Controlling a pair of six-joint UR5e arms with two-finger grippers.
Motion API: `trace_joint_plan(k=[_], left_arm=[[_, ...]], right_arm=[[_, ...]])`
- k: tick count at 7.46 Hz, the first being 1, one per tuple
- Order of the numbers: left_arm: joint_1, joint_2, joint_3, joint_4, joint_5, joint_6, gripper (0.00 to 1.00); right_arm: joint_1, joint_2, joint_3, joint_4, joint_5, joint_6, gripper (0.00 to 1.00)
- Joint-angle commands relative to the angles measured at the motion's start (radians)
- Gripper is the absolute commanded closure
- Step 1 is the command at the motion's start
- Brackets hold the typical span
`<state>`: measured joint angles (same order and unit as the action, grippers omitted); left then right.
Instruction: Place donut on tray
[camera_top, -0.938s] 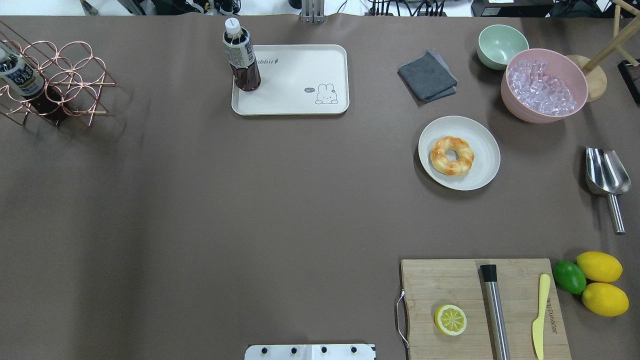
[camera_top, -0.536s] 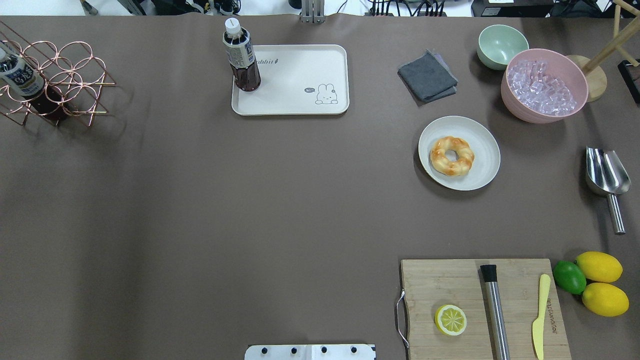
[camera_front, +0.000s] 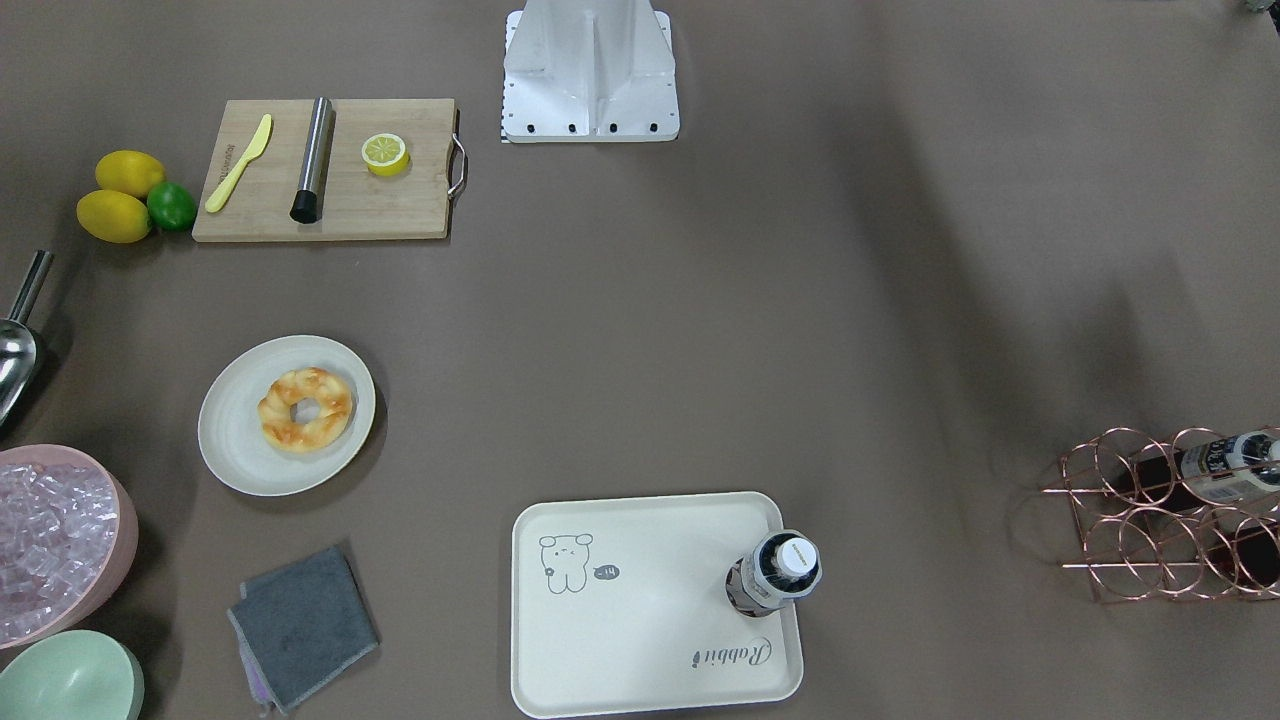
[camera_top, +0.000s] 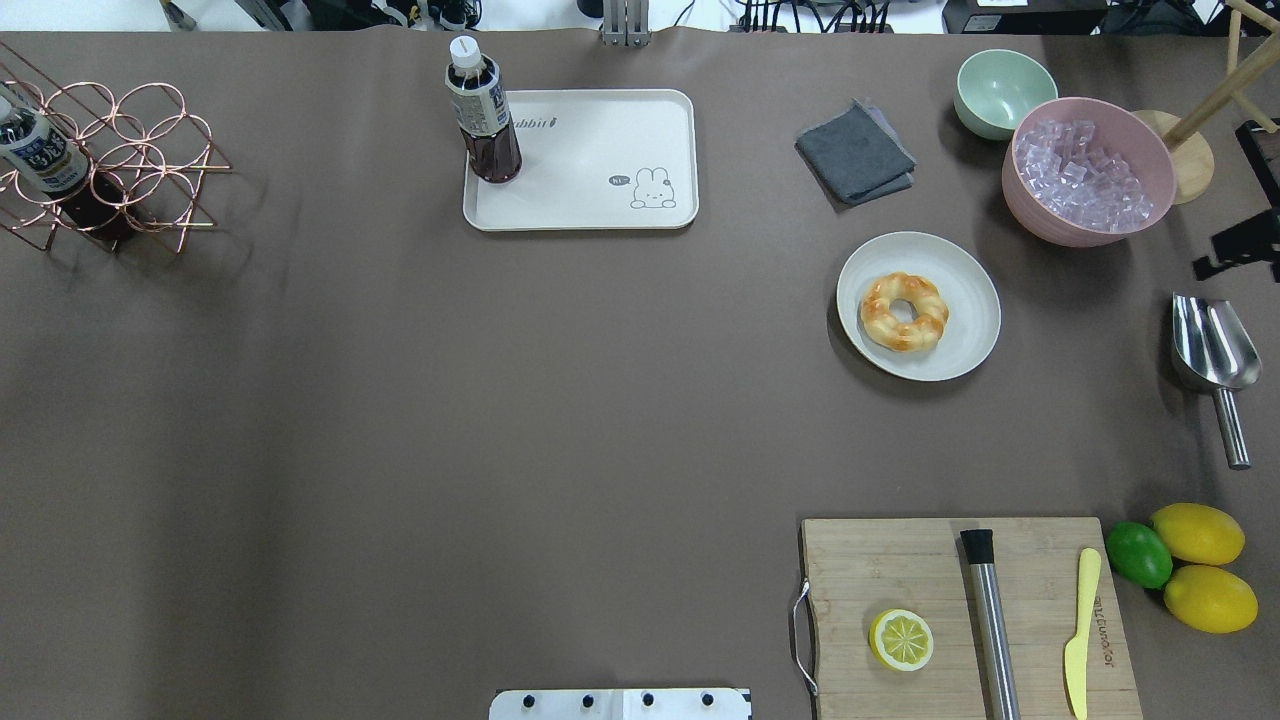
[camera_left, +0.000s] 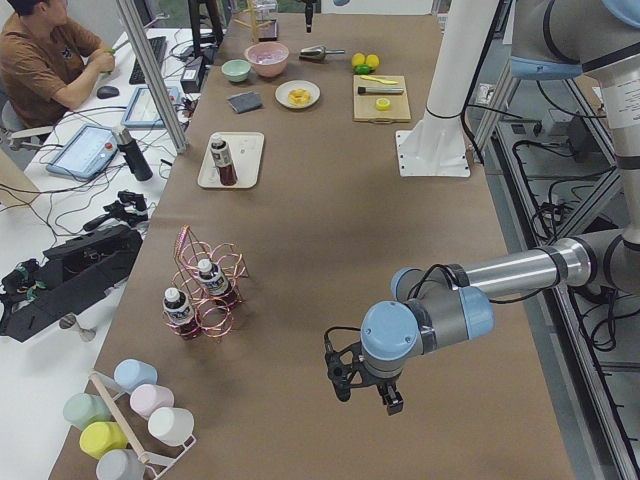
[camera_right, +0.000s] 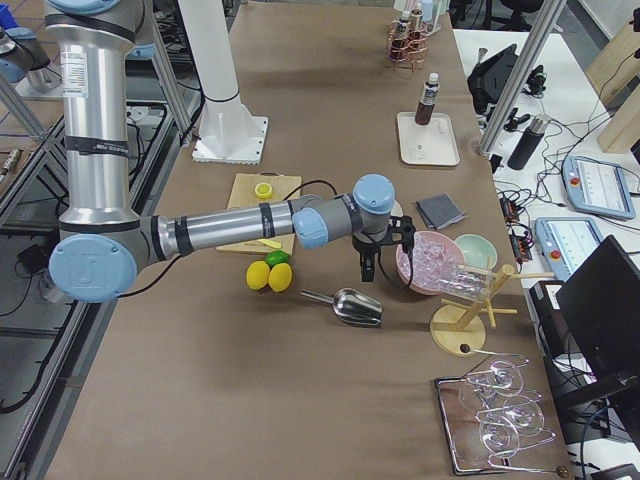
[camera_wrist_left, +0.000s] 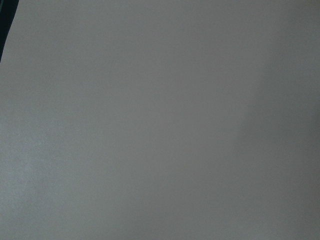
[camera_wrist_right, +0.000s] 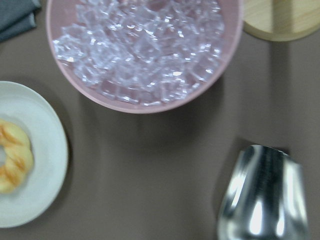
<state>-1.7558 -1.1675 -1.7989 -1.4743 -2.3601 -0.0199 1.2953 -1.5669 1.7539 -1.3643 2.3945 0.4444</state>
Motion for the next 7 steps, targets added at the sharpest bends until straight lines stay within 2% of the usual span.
trace_joint_plan(k=[1, 2, 3, 4, 5, 7], left_arm=[[0.001, 0.000, 0.001, -0.001, 0.001, 0.000, 0.02], [0.001, 0.000, 0.001, -0.001, -0.001, 0.000, 0.02], [0.002, -0.003, 0.000, -0.001, 0.001, 0.000, 0.02], [0.004, -0.006, 0.000, -0.001, -0.001, 0.000, 0.02], [0.004, -0.006, -0.003, -0.003, -0.001, 0.000, 0.02], [0.004, -0.005, -0.007, -0.001, -0.001, 0.000, 0.02]], right_arm=[[-0.208, 0.141, -0.033, 0.086, -0.074, 0.354, 0.02], [-0.282, 0.172, -0.065, 0.129, -0.153, 0.440, 0.03], [-0.318, 0.189, -0.121, 0.210, -0.165, 0.517, 0.10], [-0.350, 0.189, -0.193, 0.309, -0.202, 0.564, 0.11], [-0.394, 0.192, -0.232, 0.368, -0.245, 0.626, 0.18], [-0.401, 0.192, -0.237, 0.372, -0.255, 0.629, 0.26]])
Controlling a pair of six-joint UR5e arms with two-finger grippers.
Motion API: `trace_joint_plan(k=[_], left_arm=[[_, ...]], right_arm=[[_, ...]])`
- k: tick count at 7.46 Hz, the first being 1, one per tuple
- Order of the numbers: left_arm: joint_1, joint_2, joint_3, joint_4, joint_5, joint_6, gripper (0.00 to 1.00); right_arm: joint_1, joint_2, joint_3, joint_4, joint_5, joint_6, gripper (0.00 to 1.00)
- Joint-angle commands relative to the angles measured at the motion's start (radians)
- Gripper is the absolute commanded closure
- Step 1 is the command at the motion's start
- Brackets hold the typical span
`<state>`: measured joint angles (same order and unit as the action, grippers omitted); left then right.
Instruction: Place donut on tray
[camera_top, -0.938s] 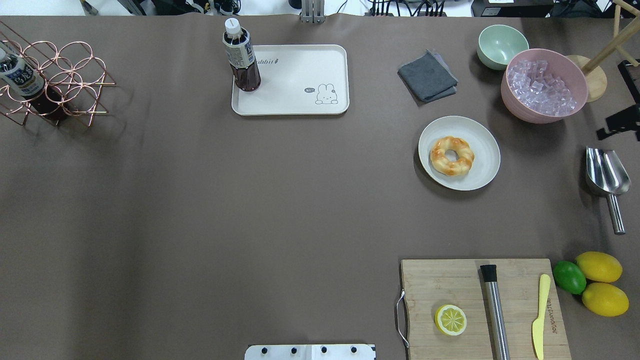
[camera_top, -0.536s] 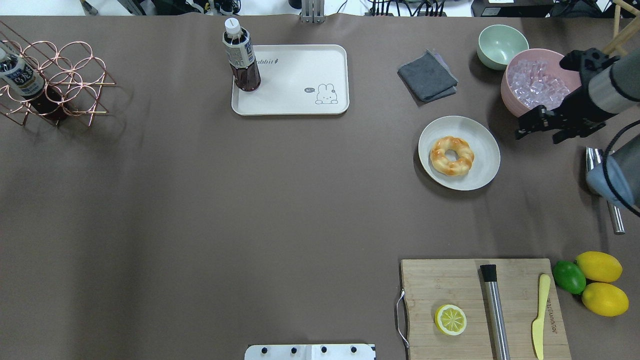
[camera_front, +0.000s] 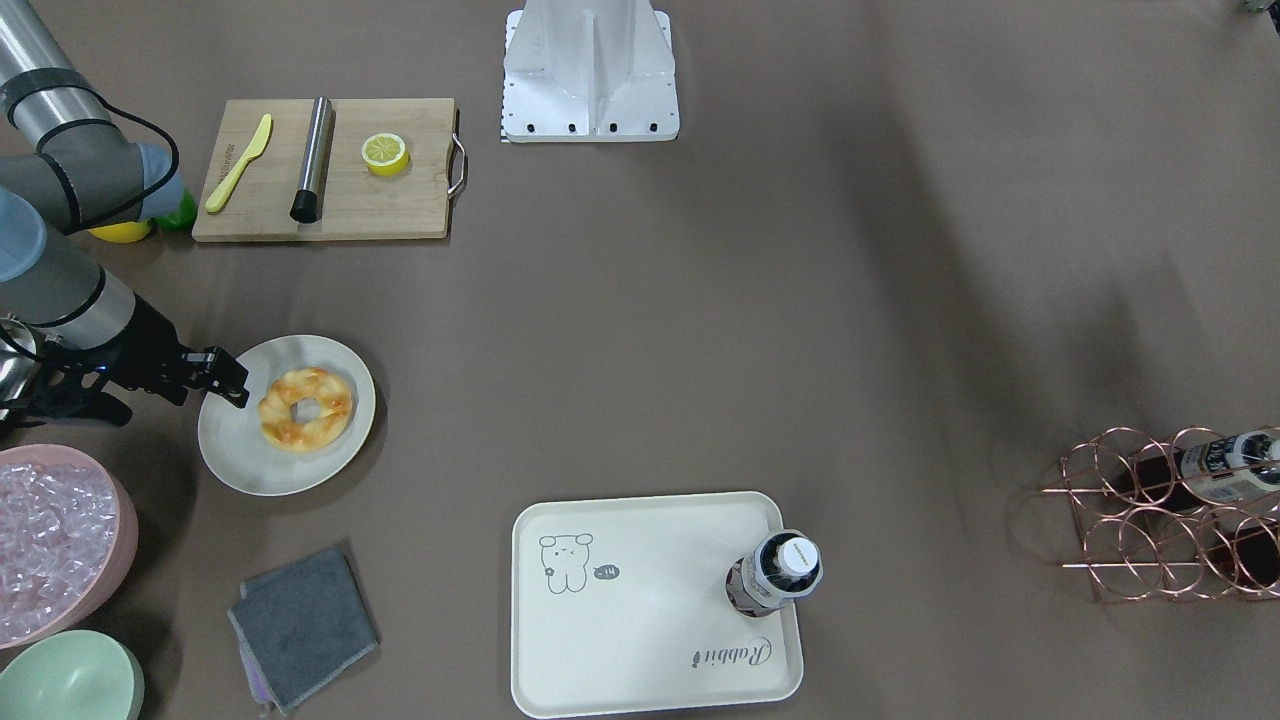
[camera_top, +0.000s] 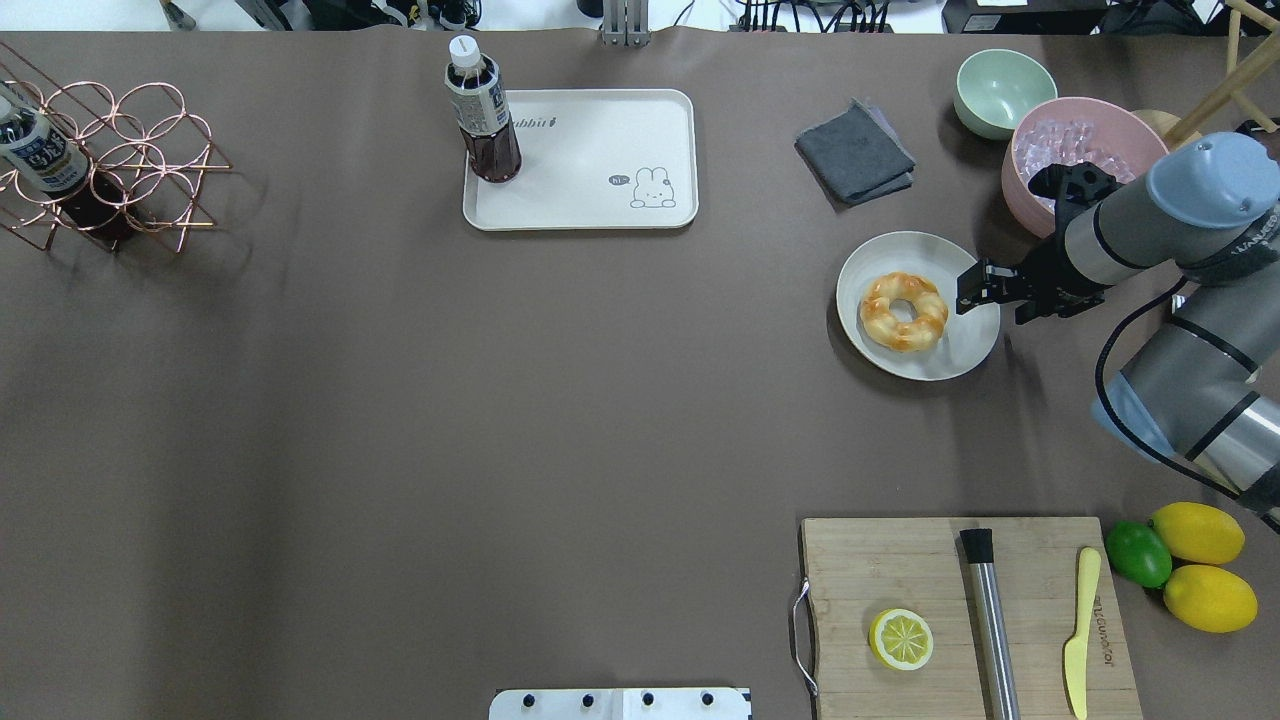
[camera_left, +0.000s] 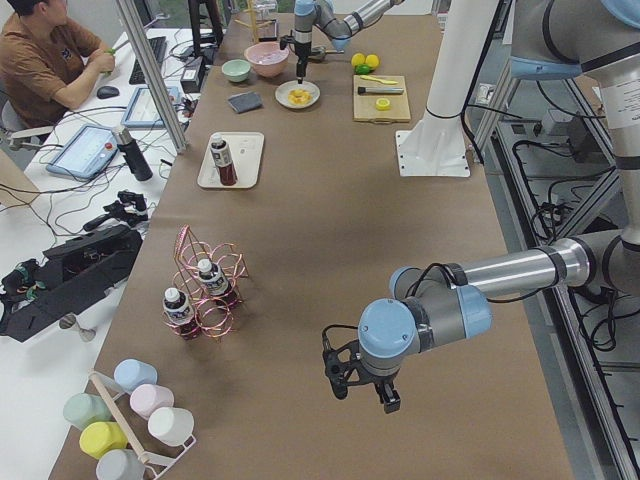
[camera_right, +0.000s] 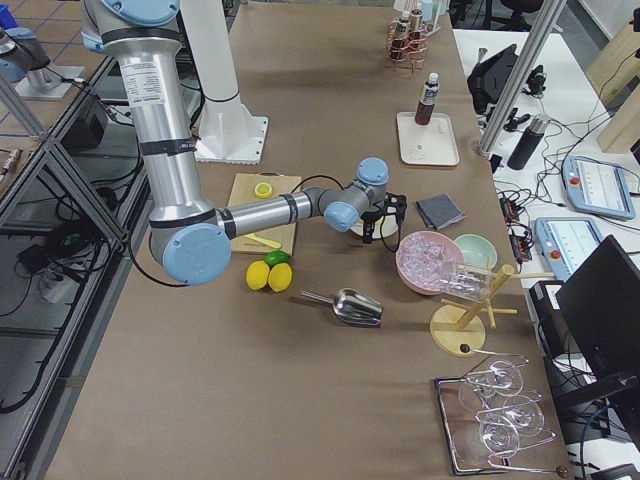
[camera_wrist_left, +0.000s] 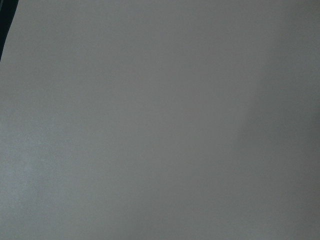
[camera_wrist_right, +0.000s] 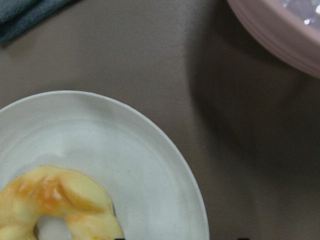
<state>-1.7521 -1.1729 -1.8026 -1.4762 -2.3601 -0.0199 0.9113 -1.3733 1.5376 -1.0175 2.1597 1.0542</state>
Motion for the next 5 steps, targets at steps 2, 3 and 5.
trace_joint_plan(k=[2, 3, 5], left_arm=[[0.000, 0.002, -0.004, 0.001, -0.001, 0.000, 0.02], [0.000, 0.004, -0.006, 0.001, -0.001, 0.000, 0.02], [0.000, 0.006, -0.004, -0.003, -0.001, 0.000, 0.02]], right_arm=[[-0.026, -0.013, -0.025, 0.022, -0.069, 0.015, 0.44], [-0.031, -0.007, -0.024, 0.019, -0.075, 0.027, 0.78], [-0.037, 0.029, -0.023, -0.002, -0.063, 0.027, 1.00]])
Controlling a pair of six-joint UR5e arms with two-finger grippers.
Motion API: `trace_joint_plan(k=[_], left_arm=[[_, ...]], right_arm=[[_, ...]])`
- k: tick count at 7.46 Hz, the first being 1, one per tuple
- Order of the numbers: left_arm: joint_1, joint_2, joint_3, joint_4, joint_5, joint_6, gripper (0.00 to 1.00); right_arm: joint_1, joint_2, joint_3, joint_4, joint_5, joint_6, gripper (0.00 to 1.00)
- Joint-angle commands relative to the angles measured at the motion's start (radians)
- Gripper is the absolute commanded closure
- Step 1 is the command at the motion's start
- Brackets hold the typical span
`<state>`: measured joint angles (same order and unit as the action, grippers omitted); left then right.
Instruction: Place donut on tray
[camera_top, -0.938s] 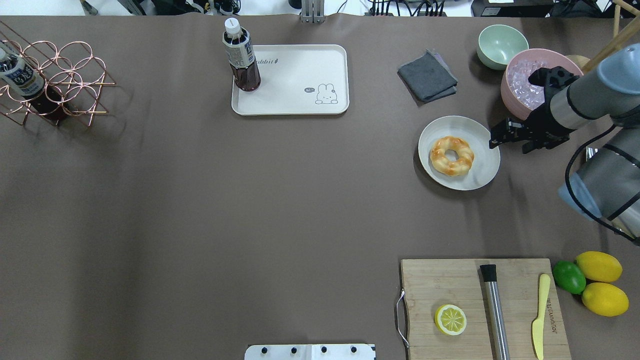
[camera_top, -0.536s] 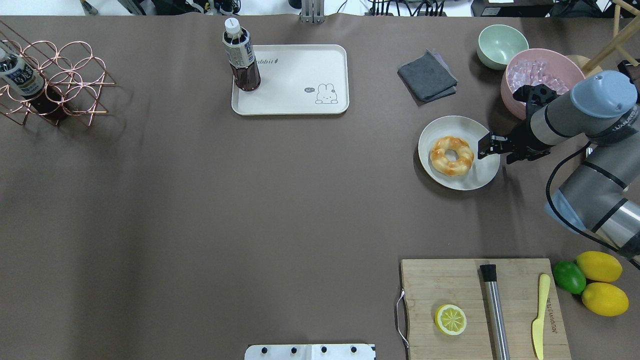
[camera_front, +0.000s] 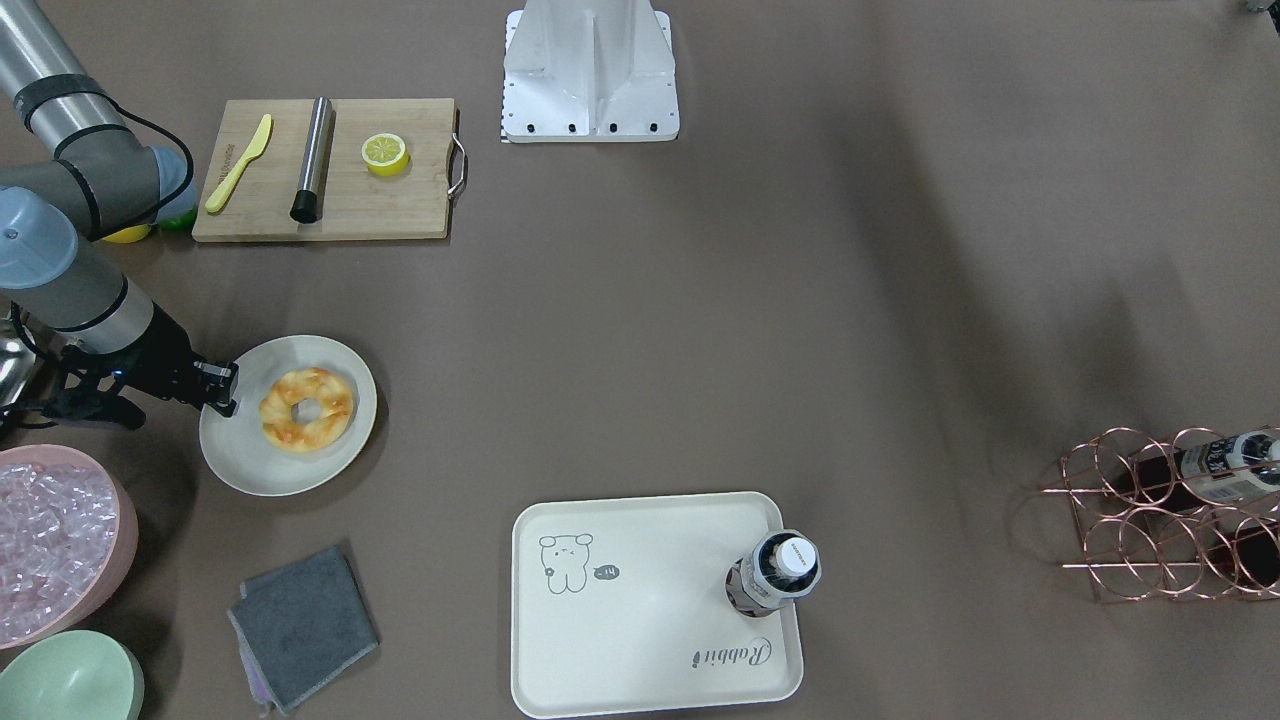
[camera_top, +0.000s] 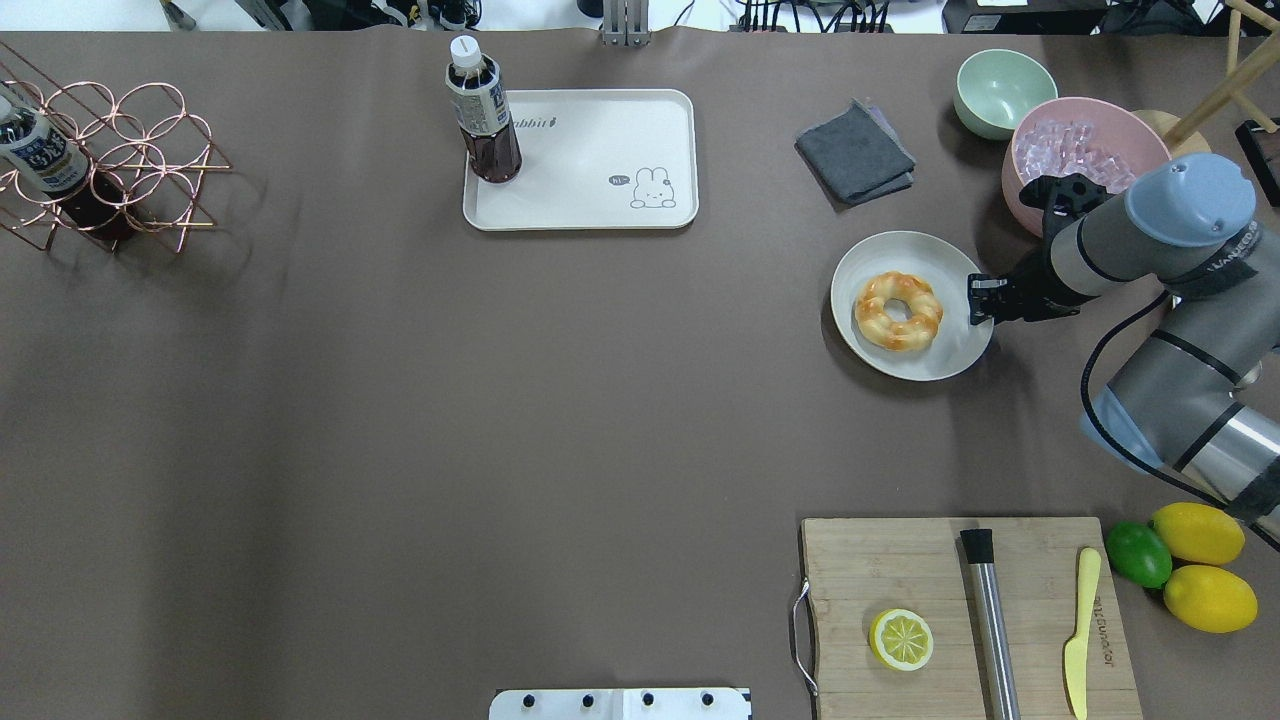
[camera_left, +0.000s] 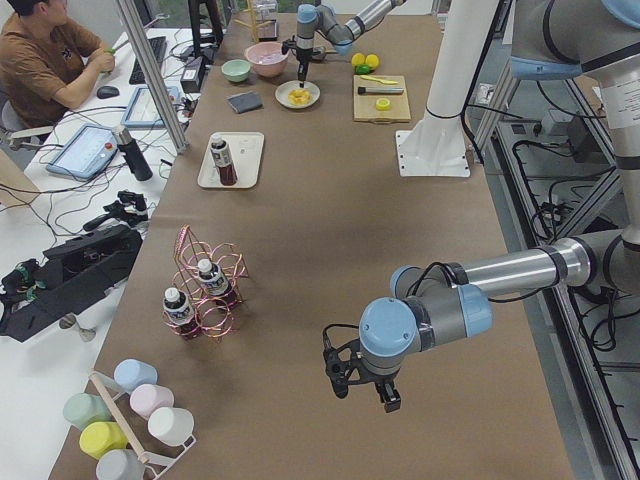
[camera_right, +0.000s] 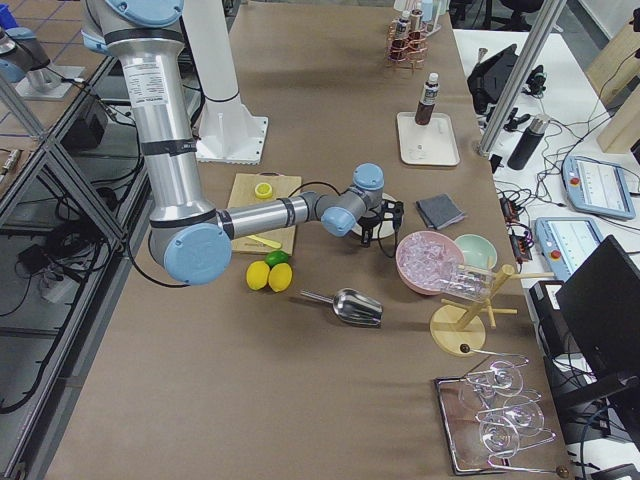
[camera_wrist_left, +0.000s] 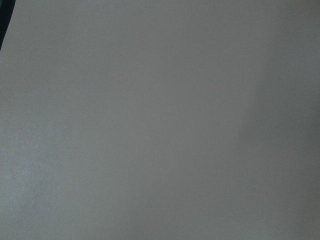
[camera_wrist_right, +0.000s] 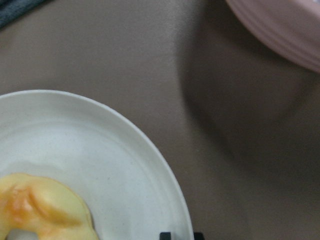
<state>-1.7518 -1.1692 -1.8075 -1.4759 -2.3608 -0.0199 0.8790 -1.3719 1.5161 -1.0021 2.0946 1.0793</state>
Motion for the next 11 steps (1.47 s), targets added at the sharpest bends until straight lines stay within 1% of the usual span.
trace_joint_plan(k=[1, 2, 3, 4, 5, 6, 7, 8, 9, 10, 11], left_arm=[[0.000, 0.002, 0.000, -0.003, 0.000, 0.000, 0.02], [0.000, 0.003, 0.000, -0.003, 0.000, 0.000, 0.02], [0.000, 0.003, 0.000, -0.003, 0.000, 0.000, 0.02], [0.000, 0.002, 0.002, -0.004, 0.000, 0.000, 0.02], [0.000, 0.003, 0.003, -0.004, 0.000, 0.000, 0.02], [0.000, 0.002, 0.002, -0.004, 0.000, 0.000, 0.02], [0.000, 0.002, 0.000, -0.004, -0.002, 0.000, 0.02], [0.000, 0.002, 0.000, -0.006, 0.000, 0.000, 0.02], [0.000, 0.002, 0.000, -0.007, 0.000, 0.000, 0.02], [0.000, 0.002, 0.000, -0.008, 0.000, 0.000, 0.02], [0.000, 0.002, -0.001, -0.008, 0.000, 0.000, 0.02]], right_arm=[[-0.005, 0.051, 0.004, -0.026, 0.002, 0.013, 1.00], [-0.006, 0.124, 0.009, -0.045, 0.018, 0.137, 1.00], [-0.034, 0.216, 0.000, -0.056, 0.028, 0.259, 1.00], [-0.046, 0.279, -0.004, -0.085, 0.025, 0.313, 1.00], [-0.048, 0.324, -0.026, -0.098, 0.018, 0.365, 1.00], [-0.067, 0.452, -0.131, -0.096, 0.001, 0.463, 1.00], [-0.093, 0.579, -0.269, -0.095, -0.074, 0.547, 1.00], [-0.094, 0.644, -0.349, -0.095, -0.079, 0.574, 1.00], [-0.094, 0.674, -0.393, -0.095, -0.079, 0.608, 1.00], [-0.095, 0.754, -0.490, -0.093, -0.087, 0.684, 1.00], [-0.112, 0.813, -0.557, -0.092, -0.123, 0.745, 1.00]])
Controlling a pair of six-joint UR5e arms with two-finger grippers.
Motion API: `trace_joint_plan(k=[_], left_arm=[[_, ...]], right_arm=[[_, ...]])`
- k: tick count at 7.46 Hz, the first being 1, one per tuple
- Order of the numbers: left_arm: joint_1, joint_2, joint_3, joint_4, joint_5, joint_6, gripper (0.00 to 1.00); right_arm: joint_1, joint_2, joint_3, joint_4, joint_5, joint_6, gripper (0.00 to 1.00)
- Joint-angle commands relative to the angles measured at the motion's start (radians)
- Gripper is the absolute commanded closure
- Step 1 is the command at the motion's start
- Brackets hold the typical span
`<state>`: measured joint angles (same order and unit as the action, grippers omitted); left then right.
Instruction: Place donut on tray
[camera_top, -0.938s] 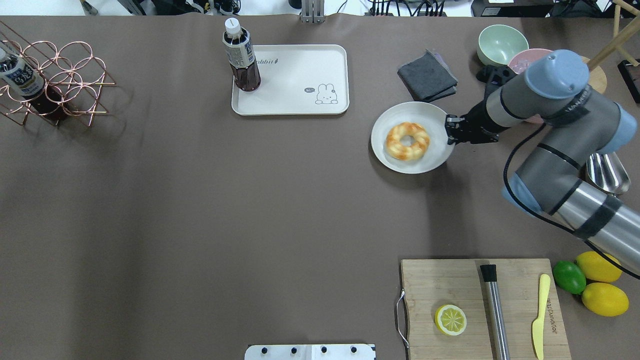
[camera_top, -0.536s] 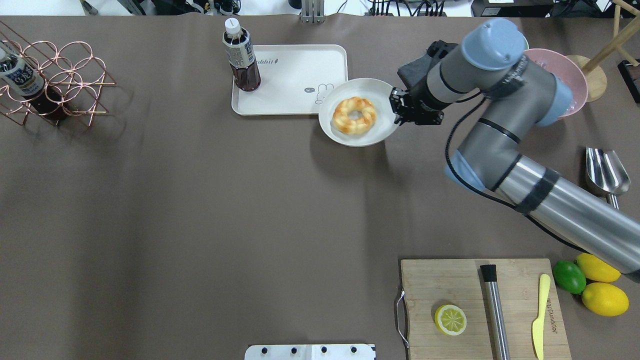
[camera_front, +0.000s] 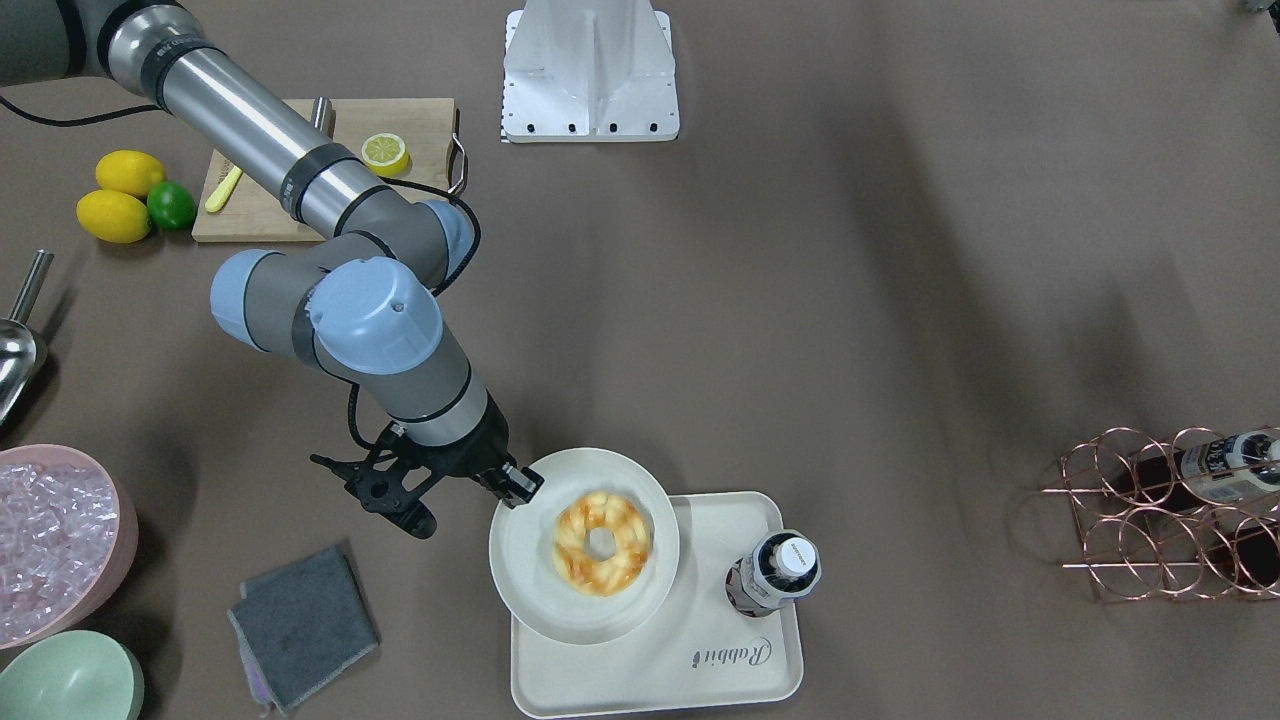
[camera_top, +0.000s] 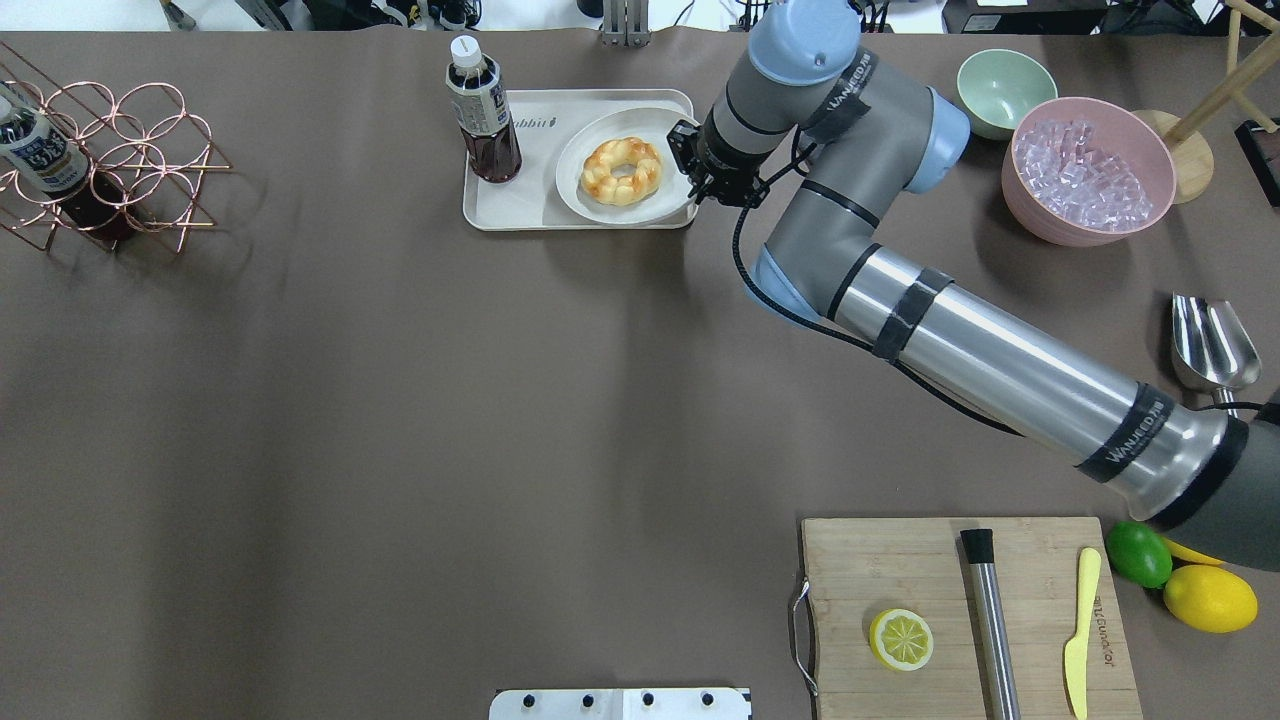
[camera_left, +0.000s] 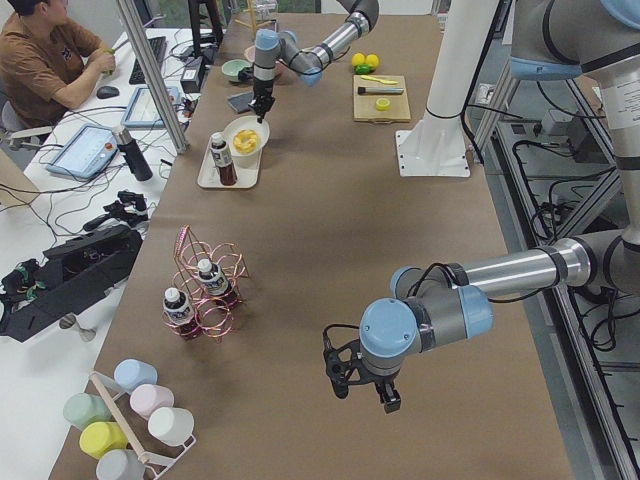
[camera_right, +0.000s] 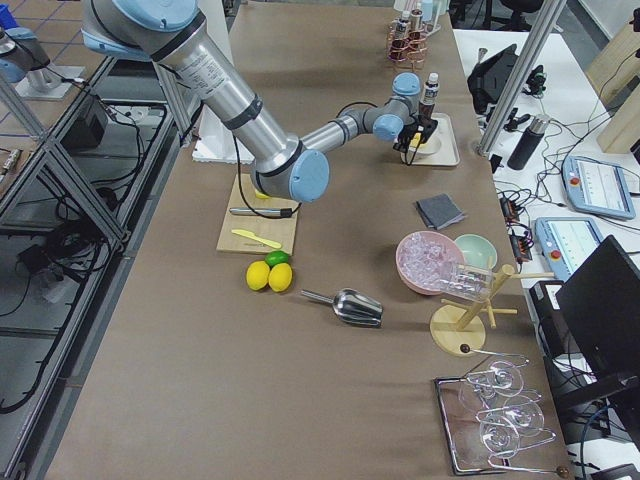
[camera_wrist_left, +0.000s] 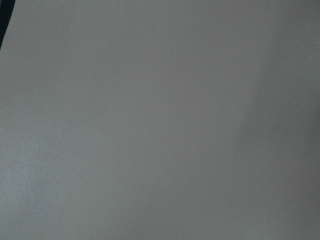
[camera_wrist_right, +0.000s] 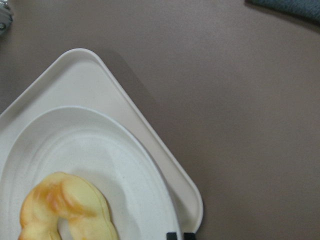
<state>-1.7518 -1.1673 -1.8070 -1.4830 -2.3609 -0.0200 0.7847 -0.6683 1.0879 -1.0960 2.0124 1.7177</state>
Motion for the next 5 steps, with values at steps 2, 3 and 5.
trace_joint_plan(k=[2, 3, 5], left_arm=[[0.000, 0.000, 0.000, 0.000, 0.002, 0.000, 0.02], [0.000, 0.000, 0.000, 0.000, 0.002, 0.000, 0.02], [0.000, -0.002, 0.000, 0.000, 0.003, 0.000, 0.02]], right_arm=[[-0.042, 0.131, -0.204, 0.107, -0.137, 0.265, 1.00], [-0.056, 0.151, -0.230, 0.117, -0.161, 0.285, 1.00], [-0.073, 0.161, -0.230, 0.117, -0.202, 0.318, 0.01]])
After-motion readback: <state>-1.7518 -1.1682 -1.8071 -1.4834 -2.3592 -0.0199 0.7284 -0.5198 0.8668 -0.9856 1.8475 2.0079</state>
